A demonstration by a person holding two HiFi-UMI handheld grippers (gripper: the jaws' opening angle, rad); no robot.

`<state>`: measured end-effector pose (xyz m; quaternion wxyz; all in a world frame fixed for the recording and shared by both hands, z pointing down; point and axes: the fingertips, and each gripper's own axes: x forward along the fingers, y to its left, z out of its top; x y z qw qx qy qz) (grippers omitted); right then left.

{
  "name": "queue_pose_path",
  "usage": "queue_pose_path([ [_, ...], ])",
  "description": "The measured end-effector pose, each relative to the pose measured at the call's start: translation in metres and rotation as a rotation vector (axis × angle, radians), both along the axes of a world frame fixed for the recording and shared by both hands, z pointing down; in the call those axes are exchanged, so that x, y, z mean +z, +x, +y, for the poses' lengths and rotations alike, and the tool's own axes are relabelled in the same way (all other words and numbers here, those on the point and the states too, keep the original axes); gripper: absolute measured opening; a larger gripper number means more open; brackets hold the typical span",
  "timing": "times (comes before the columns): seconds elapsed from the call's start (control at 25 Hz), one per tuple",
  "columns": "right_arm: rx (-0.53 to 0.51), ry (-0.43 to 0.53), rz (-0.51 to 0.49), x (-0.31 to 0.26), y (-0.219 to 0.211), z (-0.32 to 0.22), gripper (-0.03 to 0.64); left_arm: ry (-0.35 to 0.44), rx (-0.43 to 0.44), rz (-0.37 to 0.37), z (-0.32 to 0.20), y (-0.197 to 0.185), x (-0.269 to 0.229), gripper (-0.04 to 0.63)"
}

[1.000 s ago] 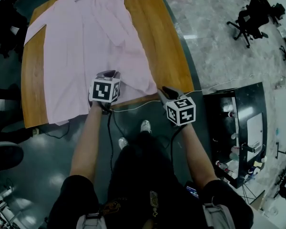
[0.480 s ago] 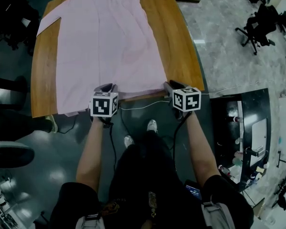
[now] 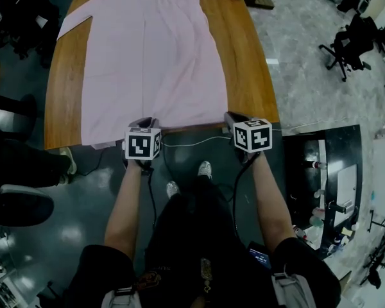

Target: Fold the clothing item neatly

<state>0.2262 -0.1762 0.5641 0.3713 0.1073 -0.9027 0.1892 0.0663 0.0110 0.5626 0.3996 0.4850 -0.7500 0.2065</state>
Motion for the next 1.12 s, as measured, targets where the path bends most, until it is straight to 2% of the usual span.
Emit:
queue_pose_path([
  [0.4, 0.135, 0.009, 0.041, 0.021, 0.035, 0.013, 0.015, 0.033, -0.038, 0.046, 0.027, 0.027, 0.019, 0.061],
  [0.56, 0.17, 0.034, 0.057, 0.025, 0.038, 0.009, 0.015, 0.025, 0.005, 0.033, 0.027, 0.035, 0.015, 0.061],
  [0.76, 0.163, 0.051, 0.077, 0.025, 0.039, 0.008, 0.022, 0.014, 0.038, 0.084, 0.036, 0.05, 0.027, 0.073],
  [0.92, 0.157, 0.065, 0.075, 0.012, 0.041, 0.012, 0.059, 0.039, 0.066, 0.089, 0.045, 0.046, 0.009, 0.087],
  [1.12, 0.183, 0.145, 0.037, -0.033, 0.033, 0.006, 0.061, 0.135, 0.074, 0.035, 0.045, 0.022, -0.044, 0.091],
])
